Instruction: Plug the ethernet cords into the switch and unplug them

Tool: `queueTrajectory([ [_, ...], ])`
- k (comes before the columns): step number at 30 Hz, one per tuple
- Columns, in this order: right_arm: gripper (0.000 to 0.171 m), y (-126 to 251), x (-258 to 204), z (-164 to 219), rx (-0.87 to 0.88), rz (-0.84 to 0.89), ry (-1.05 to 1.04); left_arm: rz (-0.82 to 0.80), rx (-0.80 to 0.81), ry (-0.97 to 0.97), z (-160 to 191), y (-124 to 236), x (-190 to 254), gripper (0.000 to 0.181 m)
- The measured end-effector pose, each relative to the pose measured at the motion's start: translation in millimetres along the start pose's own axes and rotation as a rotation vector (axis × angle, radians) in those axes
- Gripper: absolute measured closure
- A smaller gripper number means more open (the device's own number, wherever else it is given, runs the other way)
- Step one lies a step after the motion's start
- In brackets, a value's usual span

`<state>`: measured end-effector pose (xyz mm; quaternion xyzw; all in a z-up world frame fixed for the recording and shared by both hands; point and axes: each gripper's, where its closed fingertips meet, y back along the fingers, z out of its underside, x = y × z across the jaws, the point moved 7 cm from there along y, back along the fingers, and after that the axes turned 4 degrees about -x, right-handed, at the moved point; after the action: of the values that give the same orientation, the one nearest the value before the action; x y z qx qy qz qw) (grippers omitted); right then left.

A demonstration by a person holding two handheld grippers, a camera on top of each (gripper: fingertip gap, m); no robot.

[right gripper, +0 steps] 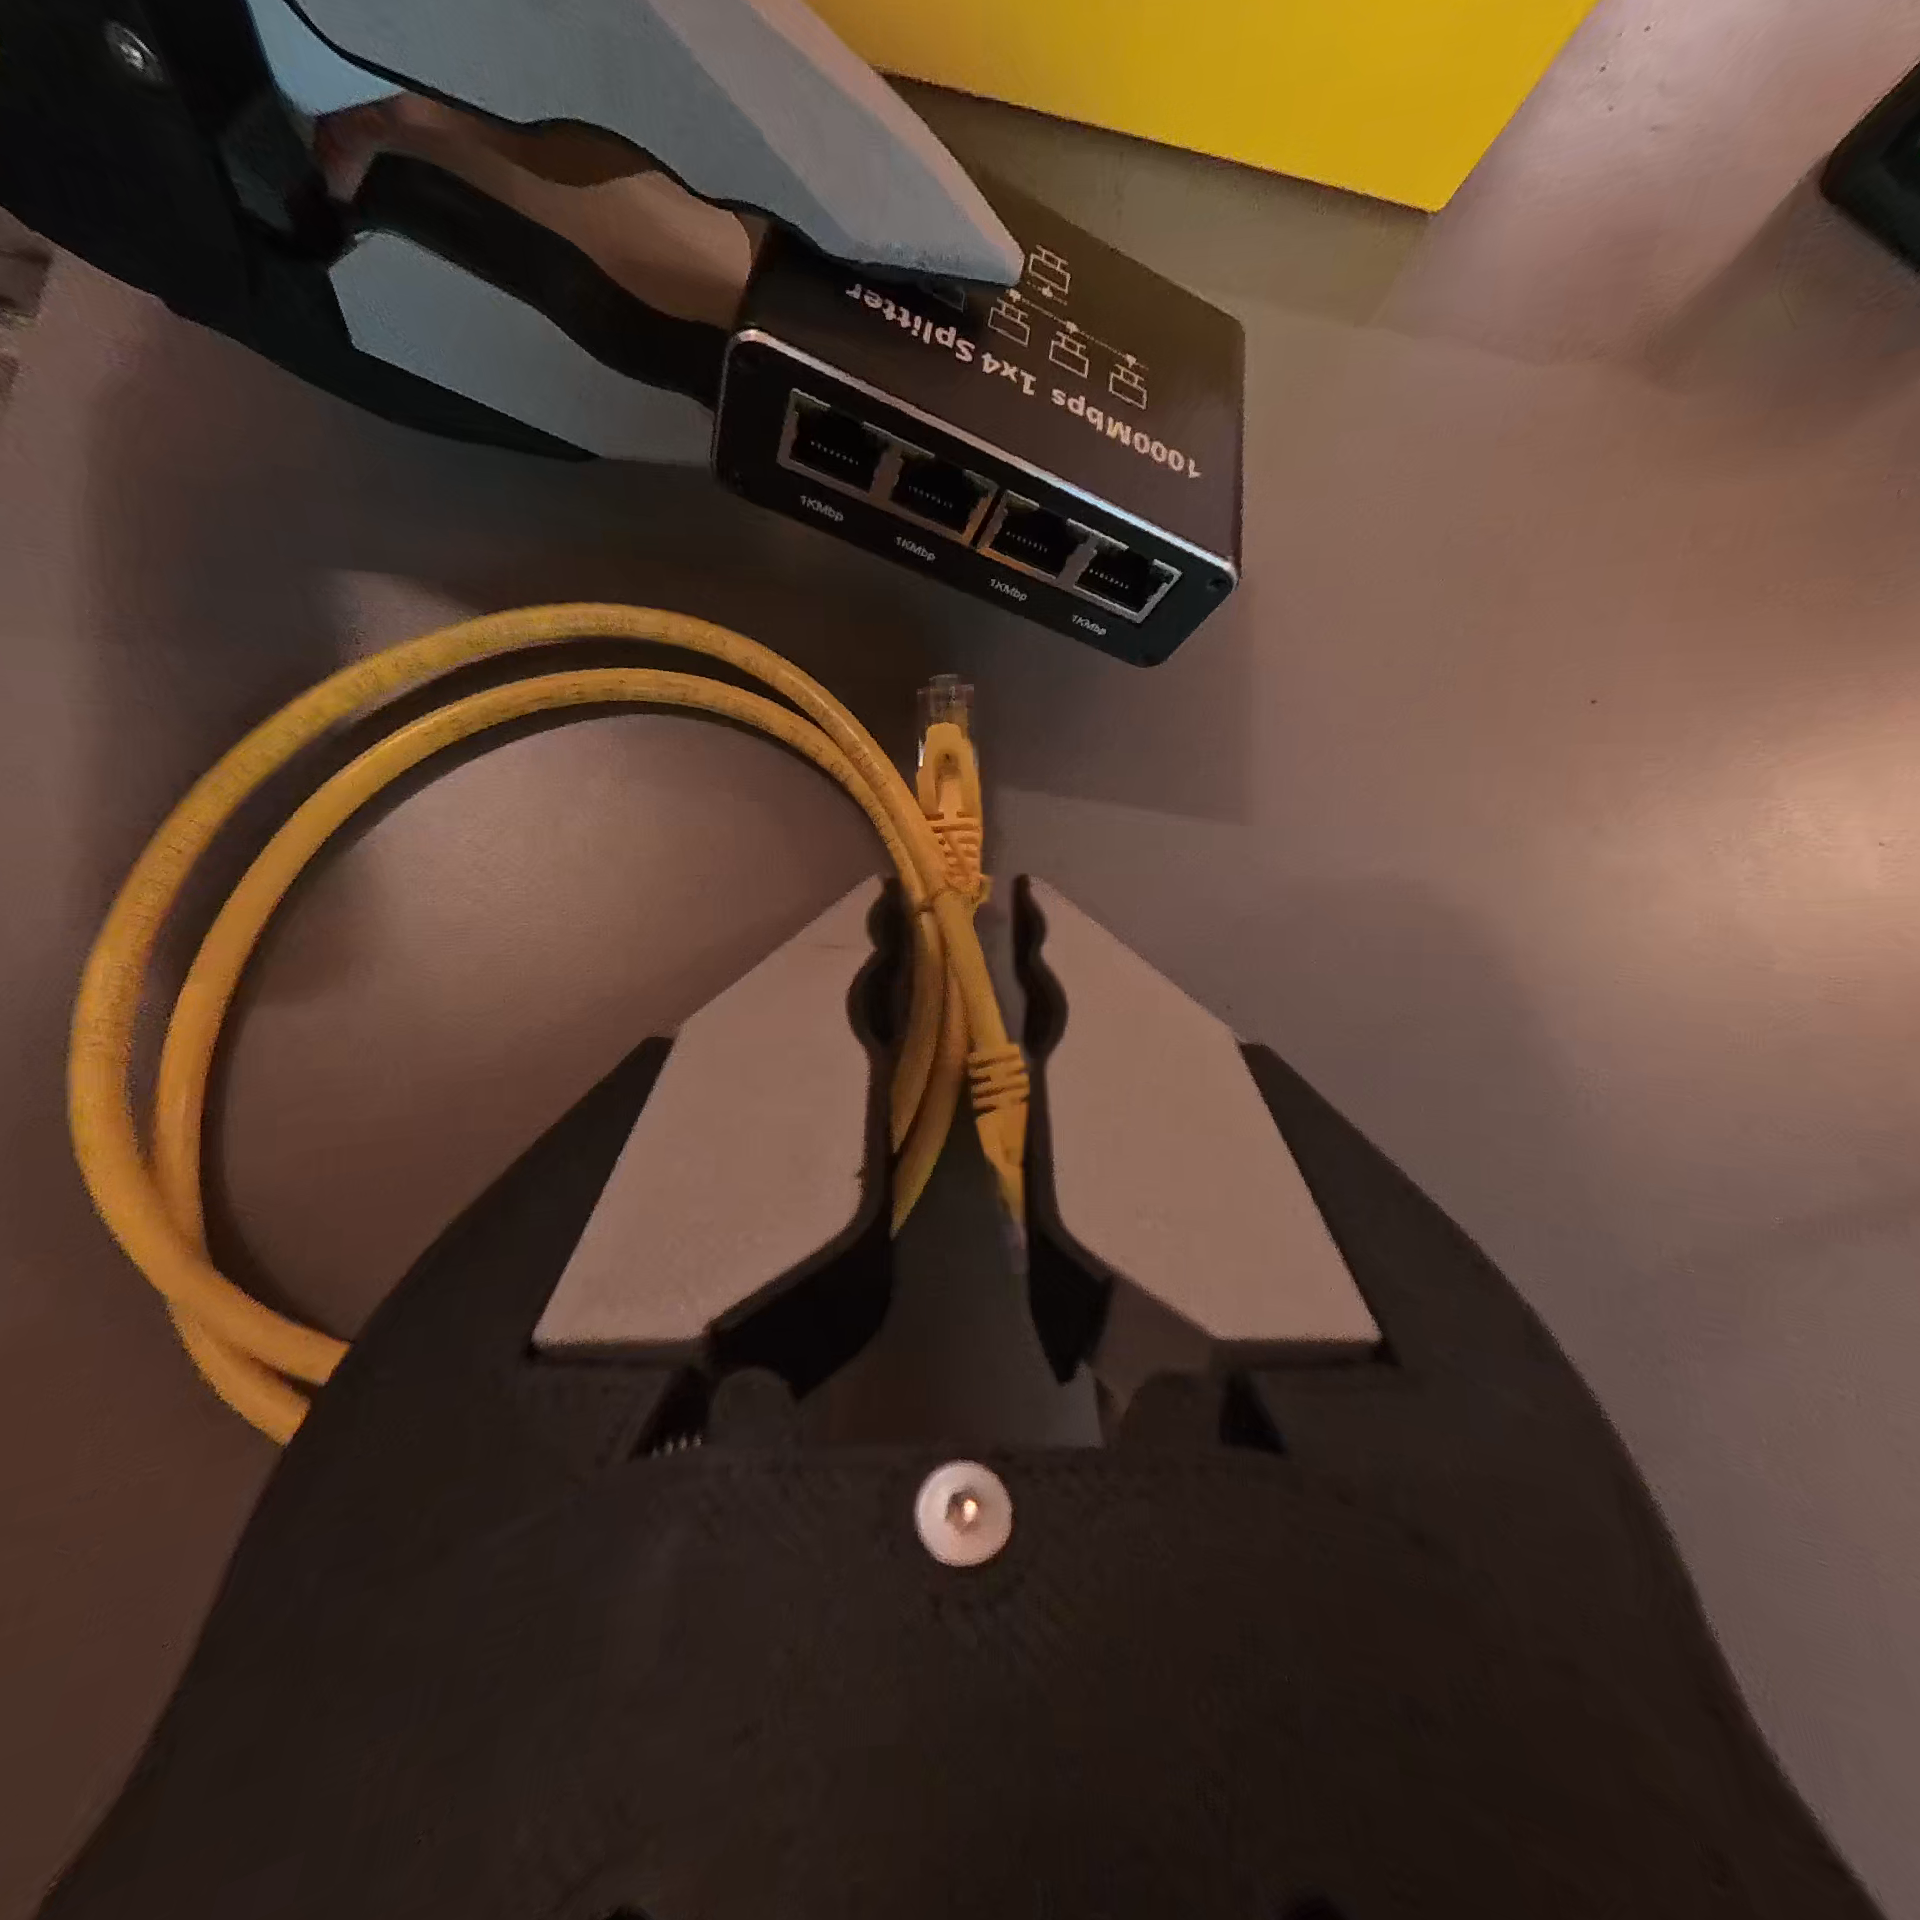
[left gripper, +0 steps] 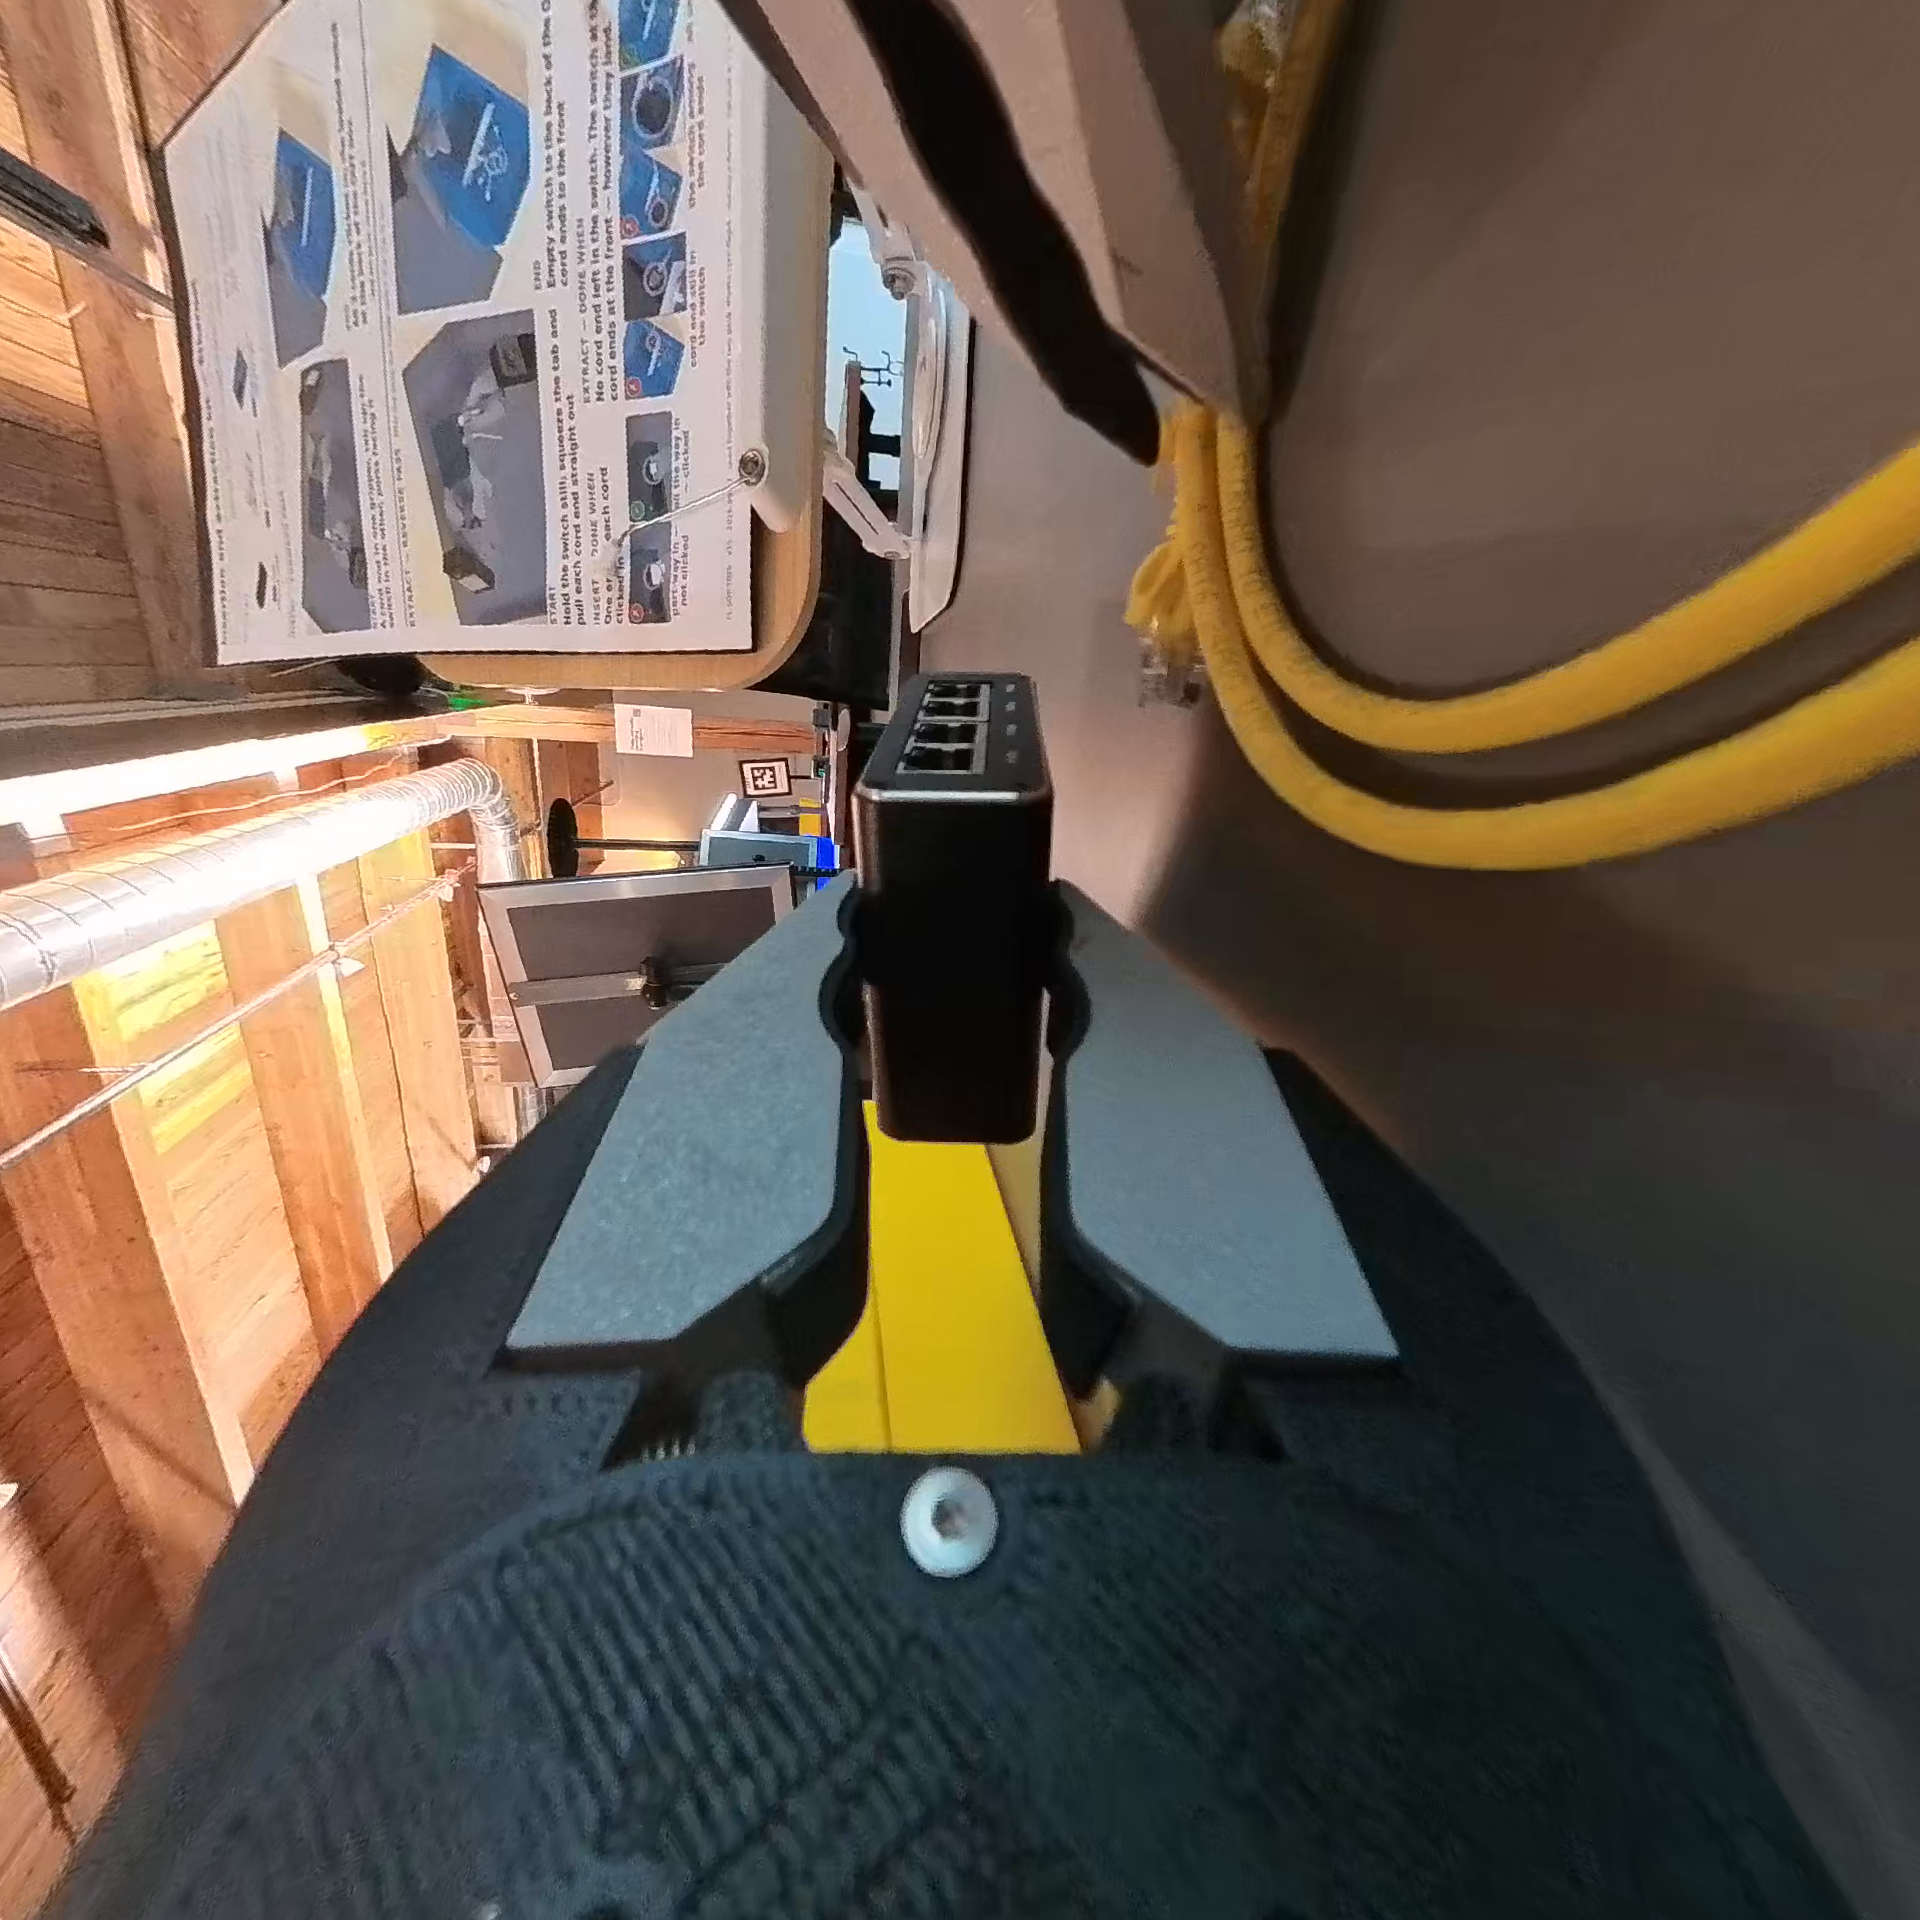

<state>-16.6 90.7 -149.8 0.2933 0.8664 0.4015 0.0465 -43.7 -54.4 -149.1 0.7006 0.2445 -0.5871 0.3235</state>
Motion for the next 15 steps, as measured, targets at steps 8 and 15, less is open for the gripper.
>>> queueTrajectory([
  [8,0.148,-8.7,-1.8,-2.5,-0.003,-0.104,-0.105,0.000,-0.010,-0.026,-0.5,-0.9,2.3,0.151],
  [15,0.135,-10.1,-6.8,-9.9,0.007,-0.071,-0.052,0.000,-0.012,0.004,0.8,-0.9,0.0,0.151],
])
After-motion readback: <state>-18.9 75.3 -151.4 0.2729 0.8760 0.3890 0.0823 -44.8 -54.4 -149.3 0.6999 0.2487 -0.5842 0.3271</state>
